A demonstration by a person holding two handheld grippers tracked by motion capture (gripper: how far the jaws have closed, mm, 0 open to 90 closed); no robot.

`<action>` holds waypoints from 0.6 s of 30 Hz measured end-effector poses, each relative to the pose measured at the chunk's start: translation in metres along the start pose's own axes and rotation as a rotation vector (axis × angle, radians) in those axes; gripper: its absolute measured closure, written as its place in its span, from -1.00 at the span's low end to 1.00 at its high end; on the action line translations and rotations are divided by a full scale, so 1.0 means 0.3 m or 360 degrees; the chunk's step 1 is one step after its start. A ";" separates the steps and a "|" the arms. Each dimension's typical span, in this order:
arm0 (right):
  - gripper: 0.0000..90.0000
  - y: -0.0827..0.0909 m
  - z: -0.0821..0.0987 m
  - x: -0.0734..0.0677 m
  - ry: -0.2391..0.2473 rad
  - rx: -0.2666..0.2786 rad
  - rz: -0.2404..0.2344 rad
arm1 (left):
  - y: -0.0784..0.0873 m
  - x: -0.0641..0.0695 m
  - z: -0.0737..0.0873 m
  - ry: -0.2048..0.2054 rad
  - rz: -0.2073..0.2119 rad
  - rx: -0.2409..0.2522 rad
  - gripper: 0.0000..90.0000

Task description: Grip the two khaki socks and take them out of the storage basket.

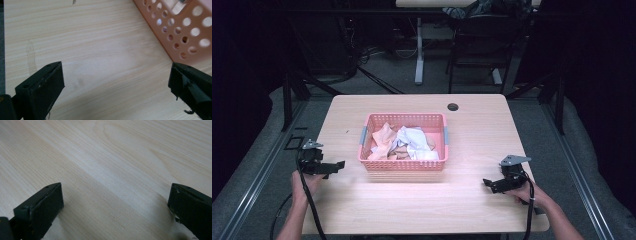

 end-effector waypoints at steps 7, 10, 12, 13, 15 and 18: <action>-1.00 0.000 0.000 0.000 0.0000 -0.0002 0.0005 | 0.072 0.028 -0.100 -0.0097 0.0034 0.0039 -1.00; -1.00 0.000 0.000 0.000 0.0000 -0.0002 0.0007 | 0.104 0.050 -0.157 -0.0130 0.0054 0.0072 -1.00; -1.00 0.000 0.000 0.000 0.0000 -0.0003 0.0006 | 0.121 0.072 -0.198 -0.0160 0.0064 0.0103 -1.00; -1.00 0.000 0.000 0.000 -0.0002 0.0000 0.0001 | 0.128 0.083 -0.219 -0.0189 0.0068 0.0109 -1.00; -1.00 0.000 0.000 0.000 -0.0002 0.0001 0.0001 | 0.138 0.109 -0.255 -0.0226 0.0092 0.0126 -0.99; -1.00 -0.001 -0.001 0.000 -0.0002 0.0001 0.0002 | 0.141 0.170 -0.314 -0.0289 0.0133 0.0136 -0.98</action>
Point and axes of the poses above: each handheld gripper's, and its own axes: y roughly backward along the jaws, z roughly out of its underside, x roughly to its right, the point moved 4 cm from there along -y, roughly forward along the jaws, and after that the axes turned 15 degrees about -z, right-handed, at the moved point
